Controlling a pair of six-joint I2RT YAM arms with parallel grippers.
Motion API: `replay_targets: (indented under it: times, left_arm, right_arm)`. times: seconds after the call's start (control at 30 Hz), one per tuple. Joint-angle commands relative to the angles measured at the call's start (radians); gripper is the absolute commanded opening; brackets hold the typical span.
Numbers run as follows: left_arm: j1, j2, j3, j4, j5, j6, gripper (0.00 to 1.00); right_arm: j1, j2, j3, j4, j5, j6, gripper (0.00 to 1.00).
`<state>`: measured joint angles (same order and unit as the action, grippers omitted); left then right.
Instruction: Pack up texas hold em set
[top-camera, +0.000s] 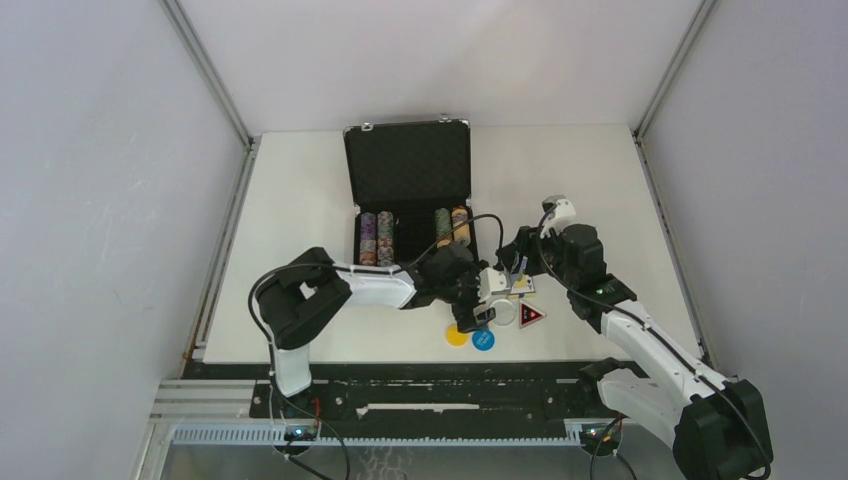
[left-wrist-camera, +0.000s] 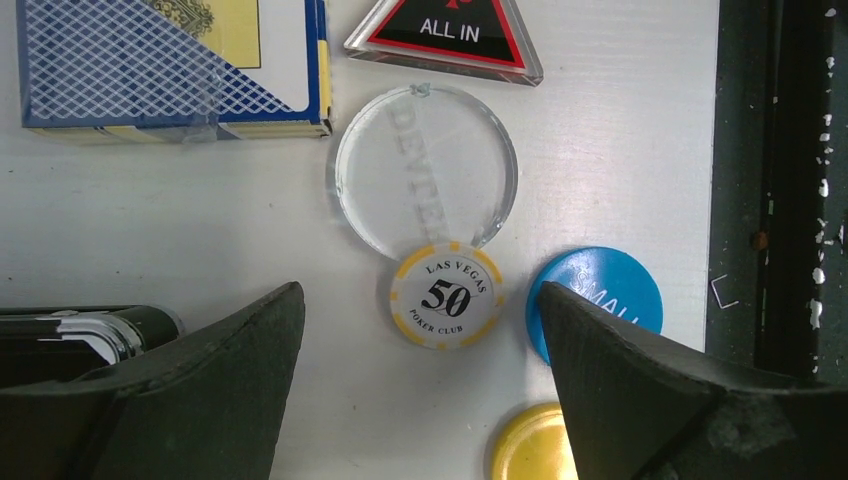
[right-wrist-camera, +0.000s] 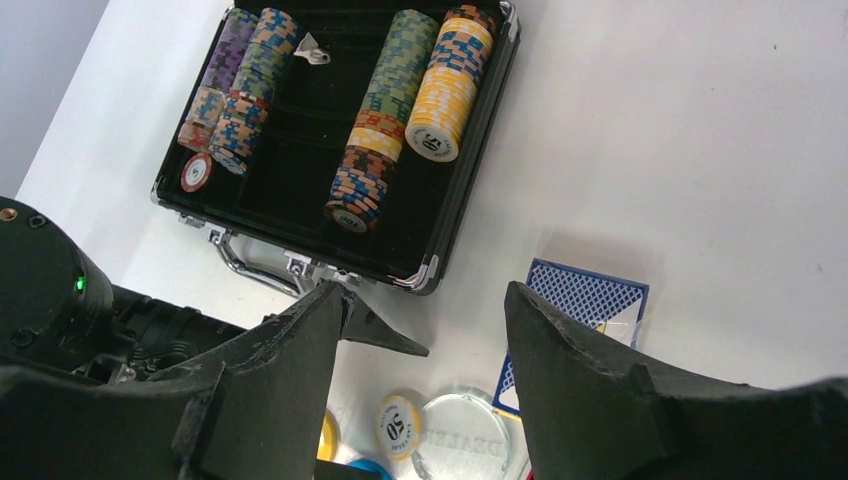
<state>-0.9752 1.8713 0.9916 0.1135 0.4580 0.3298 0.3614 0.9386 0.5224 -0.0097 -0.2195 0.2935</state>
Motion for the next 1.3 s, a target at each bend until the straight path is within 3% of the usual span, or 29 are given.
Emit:
replay_targets:
  times: [0.0, 0.47, 0.8, 1.27]
  left_arm:
    - [-0.028, 0.012, 0.02, 0.005, -0.069, 0.008, 0.91]
    - [-0.043, 0.005, 0.008, -0.027, -0.093, 0.011, 0.9]
    - [-0.043, 0.012, 0.013, -0.054, -0.075, 0.005, 0.77]
    - [-0.043, 0.032, 0.035, -0.084, -0.067, 0.001, 0.66]
  right_arm:
    - [-0.001, -0.011, 0.002, 0.052, -0.013, 0.009, 0.69]
    - [-0.001, -0.018, 0.002, 0.05, -0.02, 0.011, 0.69]
    - [-0.001, -0.015, 0.002, 0.05, -0.023, 0.011, 0.69]
    - [-0.001, -0.014, 0.002, 0.051, -0.025, 0.012, 0.69]
